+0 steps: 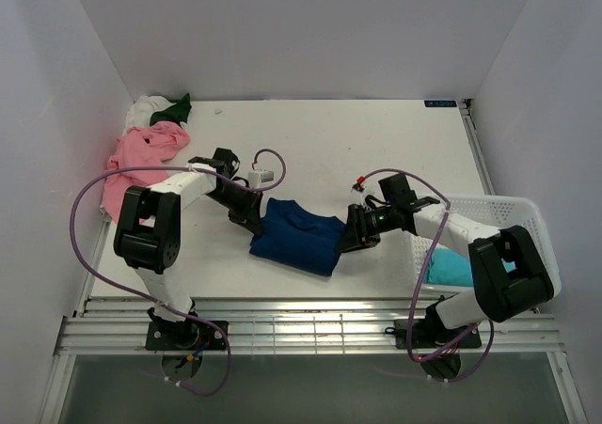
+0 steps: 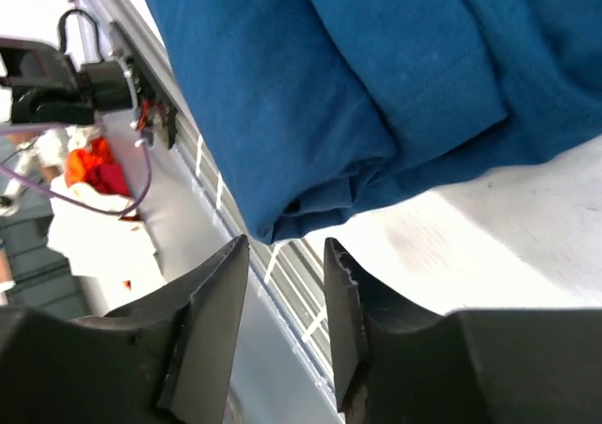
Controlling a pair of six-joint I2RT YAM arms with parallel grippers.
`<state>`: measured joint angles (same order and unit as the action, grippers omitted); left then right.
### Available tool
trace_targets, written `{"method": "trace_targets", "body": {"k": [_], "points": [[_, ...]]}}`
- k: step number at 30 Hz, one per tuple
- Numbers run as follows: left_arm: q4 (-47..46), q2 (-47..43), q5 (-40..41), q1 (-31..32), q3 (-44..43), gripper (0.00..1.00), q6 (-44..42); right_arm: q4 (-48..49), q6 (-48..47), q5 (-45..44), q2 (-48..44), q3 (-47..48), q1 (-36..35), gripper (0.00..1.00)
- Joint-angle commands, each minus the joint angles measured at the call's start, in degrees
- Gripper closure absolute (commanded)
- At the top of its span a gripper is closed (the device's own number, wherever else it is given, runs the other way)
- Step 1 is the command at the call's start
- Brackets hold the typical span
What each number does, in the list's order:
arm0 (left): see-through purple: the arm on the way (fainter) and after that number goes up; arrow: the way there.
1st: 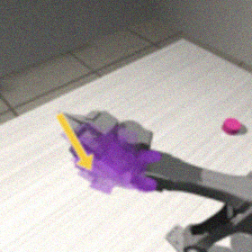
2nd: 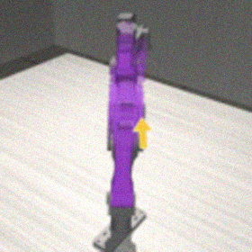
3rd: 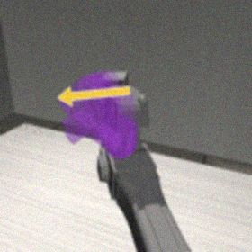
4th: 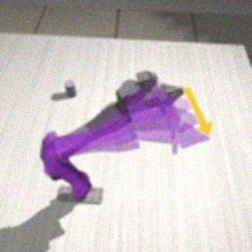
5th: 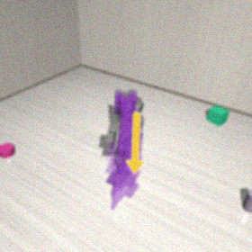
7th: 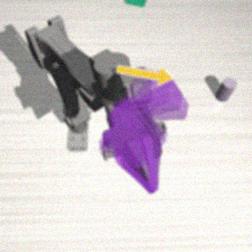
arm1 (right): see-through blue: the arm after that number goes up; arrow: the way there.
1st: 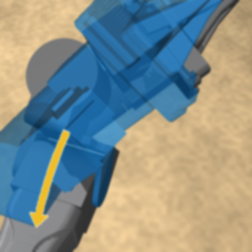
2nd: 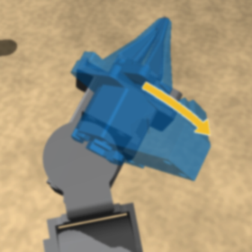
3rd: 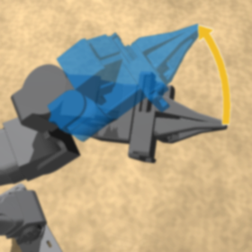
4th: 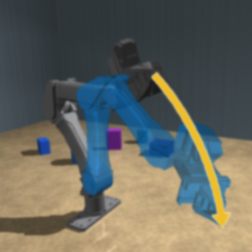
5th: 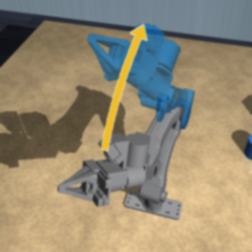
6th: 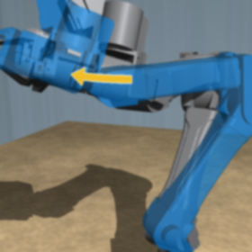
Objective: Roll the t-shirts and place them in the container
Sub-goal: Roll the T-shirt to the center of the board.
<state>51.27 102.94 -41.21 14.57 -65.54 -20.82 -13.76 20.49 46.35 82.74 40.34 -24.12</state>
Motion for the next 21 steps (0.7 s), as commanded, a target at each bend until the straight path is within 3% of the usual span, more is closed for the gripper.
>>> {"method": "trace_targets", "body": {"k": [1, 6, 11, 16, 21], "points": [[0.1, -0.3, -2.8, -0.2, -3.0, 1.00, 6.4, -3.6, -2.1, -3.6, -4.3, 5.4, 0.1, 0.55], [-0.9, -1.2, -3.0, -0.2, -0.1, 1.00, 7.2, -7.4, -3.5, -10.4, -11.0, 6.4, -0.6, 0.52], [-1.5, -1.0, -3.1, -0.2, -0.8, 1.00, 7.7, -3.6, -3.9, -22.0, -14.0, 6.5, -11.0, 0.44], [-1.5, -0.3, -3.5, -0.2, -2.0, 1.00, 8.0, -4.2, -11.5, -33.8, -7.0, 12.7, -22.8, 0.38], [-1.4, -0.9, -3.0, -0.2, -1.4, 1.00, 7.1, -2.7, -13.8, -36.7, -2.6, 12.2, -23.6, 0.31]]}}
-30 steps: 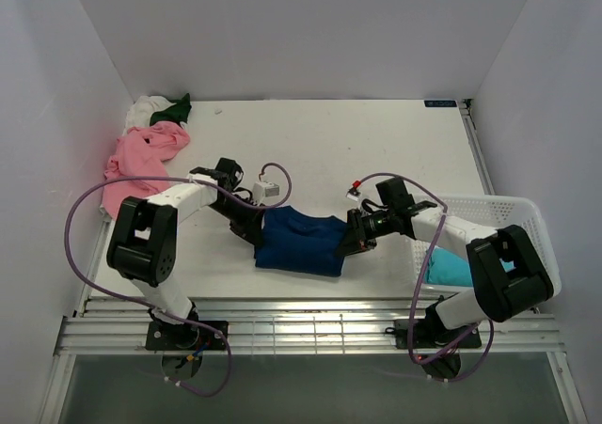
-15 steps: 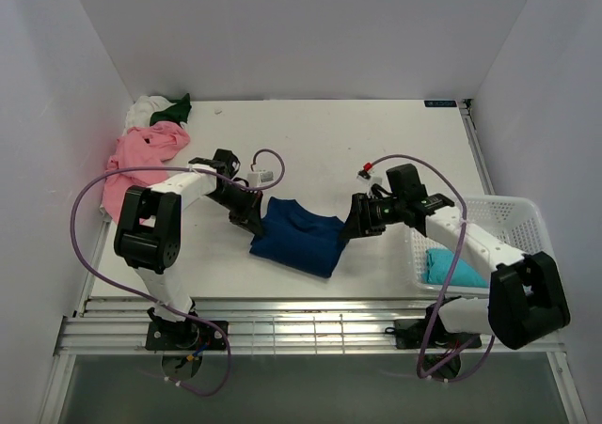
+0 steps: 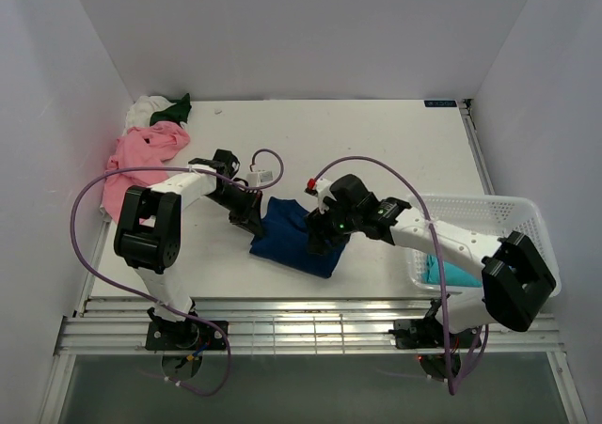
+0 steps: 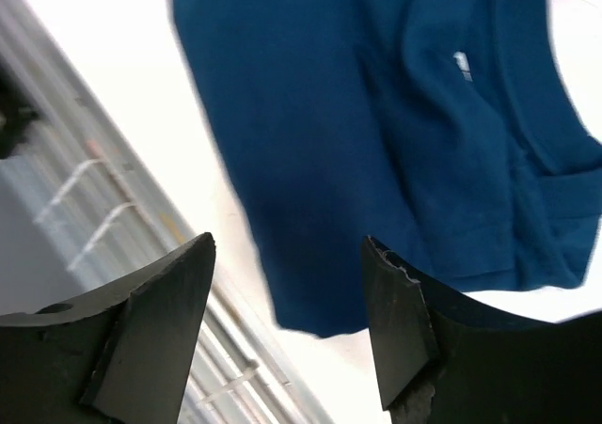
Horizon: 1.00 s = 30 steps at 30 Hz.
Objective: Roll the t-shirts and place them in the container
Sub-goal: Roll the T-shirt to the center of the board.
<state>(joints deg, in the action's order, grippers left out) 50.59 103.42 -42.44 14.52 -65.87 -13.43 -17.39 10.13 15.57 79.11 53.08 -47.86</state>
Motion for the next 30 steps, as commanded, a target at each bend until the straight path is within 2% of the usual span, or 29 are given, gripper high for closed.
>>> {"method": "trace_targets", "body": {"k": [1, 6, 8, 10, 11, 15, 19, 21, 23, 26, 27, 30], "points": [[-0.8, -1.4, -1.7, -0.1, -0.9, 1.00, -0.7, 2.8, -4.1, -6.0, 1.7, -0.9, 0.1, 0.31], [-0.8, -1.5, -1.3, -0.1, -1.3, 0.99, -1.7, 1.9, -6.7, -5.5, 5.3, 0.9, 0.2, 0.30], [-0.8, -1.7, -1.1, -0.1, -1.4, 0.99, -2.4, 2.2, -8.5, -1.9, 6.5, 0.8, 0.1, 0.32], [-0.8, -2.0, -1.0, 0.0, -1.3, 0.98, -2.7, 2.3, -9.4, 2.8, 7.5, 0.8, 0.5, 0.51], [-0.8, -2.1, -1.0, -0.1, -1.2, 0.98, -3.1, 2.2, -9.3, 3.2, 7.8, 0.9, 0.7, 0.73], [-0.8, -3.7, -2.3, -0.1, -1.0, 0.86, -5.0, 3.7, -5.8, 6.4, 8.1, -0.1, 5.6, 0.92], [-1.0, -5.3, -3.1, -0.2, -1.2, 0.60, -7.1, 4.7, -4.5, 9.5, 9.1, 0.0, 10.1, 0.92], [-1.0, -6.3, -4.2, -0.3, -1.8, 0.52, -7.3, 5.1, -4.5, 11.5, 9.8, 0.4, 12.1, 0.92], [-2.0, -6.9, -6.2, -0.4, -1.9, 0.36, -5.9, 6.4, -4.2, 12.9, 10.6, 0.1, 12.7, 0.92], [-3.1, -7.4, -8.6, -0.3, -1.6, 0.31, -3.7, 9.6, -2.0, 17.1, 11.9, -0.7, 14.1, 0.92], [-3.5, -7.6, -8.8, -0.2, -1.1, 0.20, -3.5, 10.4, -1.0, 18.2, 12.4, -0.9, 14.9, 0.92], [-5.6, -8.5, -4.9, 1.6, 2.9, 0.20, -3.2, 13.1, 2.3, 20.6, 13.6, -1.0, 16.3, 0.92]]}}
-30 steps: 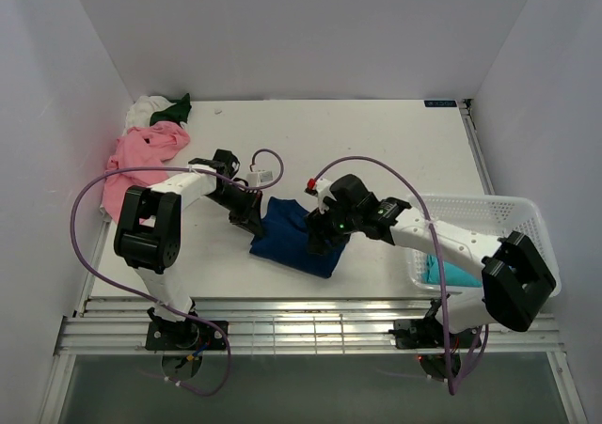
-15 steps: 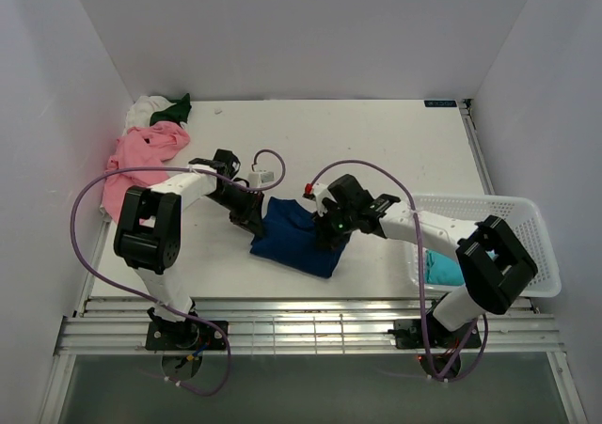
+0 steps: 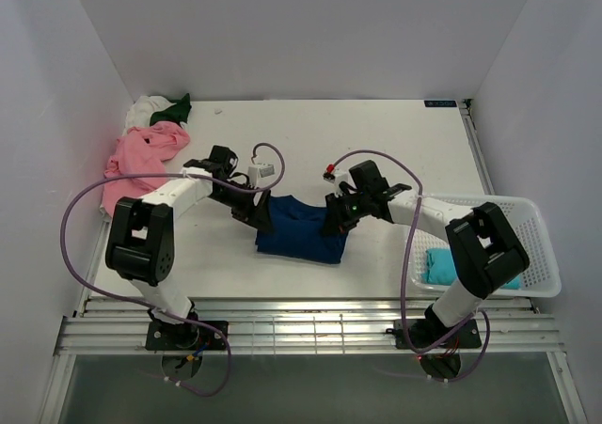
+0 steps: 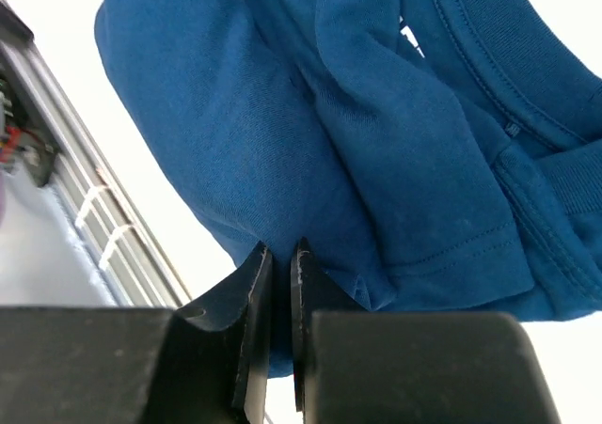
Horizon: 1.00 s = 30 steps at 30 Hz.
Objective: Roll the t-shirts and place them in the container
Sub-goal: Roll the T-shirt to the center of the board.
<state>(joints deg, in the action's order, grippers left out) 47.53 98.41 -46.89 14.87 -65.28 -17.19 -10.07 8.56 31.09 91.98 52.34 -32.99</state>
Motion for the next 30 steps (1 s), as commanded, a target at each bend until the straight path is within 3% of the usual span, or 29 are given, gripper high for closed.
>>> {"method": "trace_targets", "body": {"k": [1, 8, 14, 19, 22, 25, 26, 27, 29, 30], "points": [[-3.7, -4.9, 0.5, 2.4, 5.1, 0.20, 0.1, 6.4, 4.6, 5.6, 0.7, -0.6, 1.9, 0.92], [-8.4, -10.5, 13.0, 3.3, 11.0, 0.19, -2.3, 8.5, 6.5, 7.7, 2.1, -1.6, 4.9, 0.92], [-12.4, -8.0, 9.7, 3.6, 10.8, 0.18, -1.1, 8.7, 6.3, 8.2, 4.3, -0.3, 4.9, 0.92], [-12.9, -6.2, 7.2, 6.7, 11.0, 0.26, -2.1, 8.4, 6.3, 7.7, 4.0, -0.1, 5.0, 0.92], [-12.3, -6.7, 6.6, 6.9, 12.8, 0.43, -2.7, 8.5, 6.7, 7.5, 4.3, -0.1, 5.0, 0.92], [-12.0, -7.3, 6.8, 6.9, 13.2, 0.71, -2.8, 8.5, 7.2, 7.1, 4.5, -0.1, 5.1, 0.92], [-11.9, -7.3, 6.8, 6.9, 12.8, 0.80, -2.6, 8.3, 7.4, 6.7, 4.3, 0.0, 5.0, 0.85], [-11.5, -7.4, 6.6, 6.9, 12.5, 1.00, -2.3, 8.0, 7.5, 5.0, 3.1, 0.2, 5.0, 0.77], [-11.0, -7.6, 5.4, 6.9, 11.5, 1.00, -1.7, 6.0, 6.0, 2.6, -0.4, 1.3, 5.0, 0.50], [-10.5, -7.8, 4.8, 6.9, 11.3, 1.00, -1.6, 5.2, 5.2, -0.3, -1.8, 1.5, 5.0, 0.47]]}}
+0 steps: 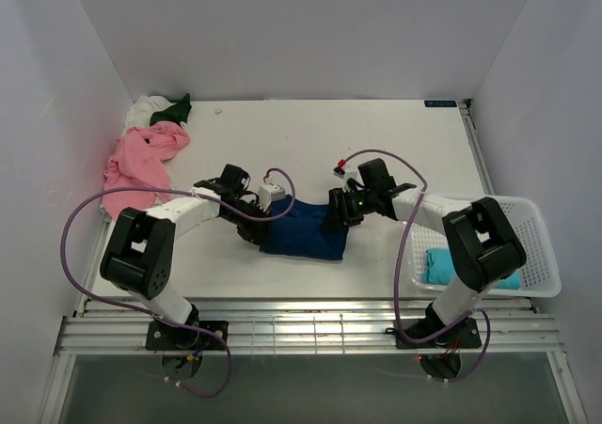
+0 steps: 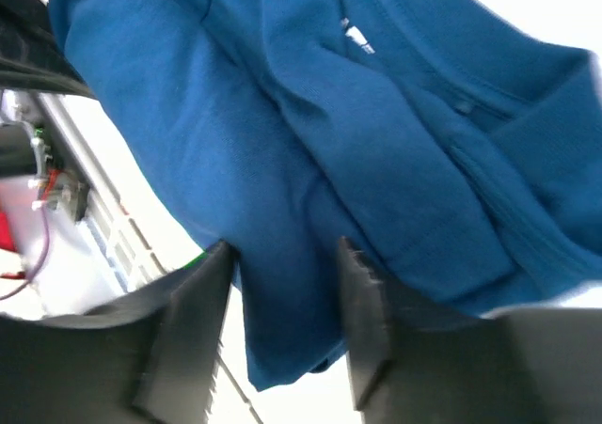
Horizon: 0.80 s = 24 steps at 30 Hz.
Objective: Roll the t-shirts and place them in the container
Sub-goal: Roll the T-shirt to the center of the board.
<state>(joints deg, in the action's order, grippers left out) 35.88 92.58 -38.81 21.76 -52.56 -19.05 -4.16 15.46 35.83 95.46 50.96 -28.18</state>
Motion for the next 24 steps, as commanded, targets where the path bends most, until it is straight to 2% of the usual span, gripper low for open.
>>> {"method": "trace_targets", "body": {"k": [1, 4, 8, 13, 21, 24], "points": [[1.2, -2.2, -3.8, 0.0, -1.5, 1.00, 0.4, -1.7, -2.5, -6.3, -6.9, 2.9, 0.2, 0.41], [1.7, -2.6, -4.3, 0.0, -1.4, 1.00, 0.8, -5.6, -5.2, -10.0, -12.9, 0.0, 0.2, 0.35], [2.3, -3.0, -4.7, -0.2, -0.2, 1.00, 0.9, -8.8, -4.7, -11.0, -20.7, -7.7, -0.3, 0.34], [2.3, -3.5, -5.0, -0.5, 0.1, 1.00, 1.8, -3.0, -0.6, -12.6, -27.3, -16.9, -5.4, 0.33], [3.1, -3.9, -4.6, -0.5, 0.3, 1.00, 1.7, 9.2, 3.2, -11.7, -21.5, -22.1, -5.8, 0.35], [3.4, -4.3, -4.0, -0.5, 0.3, 1.00, 1.4, 13.6, 4.4, -9.4, -18.7, -22.7, -5.7, 0.50]]}}
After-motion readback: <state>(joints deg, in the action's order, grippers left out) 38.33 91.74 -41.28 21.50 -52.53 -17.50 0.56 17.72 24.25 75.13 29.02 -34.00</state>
